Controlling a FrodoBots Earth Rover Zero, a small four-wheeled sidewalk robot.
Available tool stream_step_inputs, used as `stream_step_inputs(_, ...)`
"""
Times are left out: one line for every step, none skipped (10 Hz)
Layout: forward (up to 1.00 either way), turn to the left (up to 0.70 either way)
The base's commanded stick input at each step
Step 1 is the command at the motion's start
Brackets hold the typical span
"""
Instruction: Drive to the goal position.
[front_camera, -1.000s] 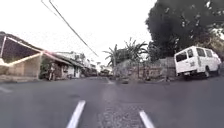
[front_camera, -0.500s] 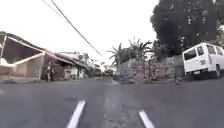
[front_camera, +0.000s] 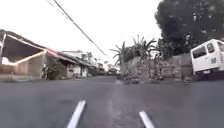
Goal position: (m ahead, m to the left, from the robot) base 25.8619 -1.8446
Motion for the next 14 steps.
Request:
stream_step_inputs(0.85, 0.00)
stream_step_inputs(0.85, 0.00)
stream_step_inputs(0.85, 0.00)
stream_step_inputs(0.85, 0.00)
stream_step_inputs(0.85, 0.00)
stream_step_inputs(0.85, 0.00)
stream_step_inputs(0.85, 0.00)
stream_step_inputs(0.85, 0.00)
stream_step_inputs(0.85, 0.00)
stream_step_inputs(0.85, 0.00)
stream_step_inputs(0.85, -0.16)
stream_step_inputs(0.85, -0.34)
stream_step_inputs(0.85, -0.34)
stream_step_inputs(0.85, -0.34)
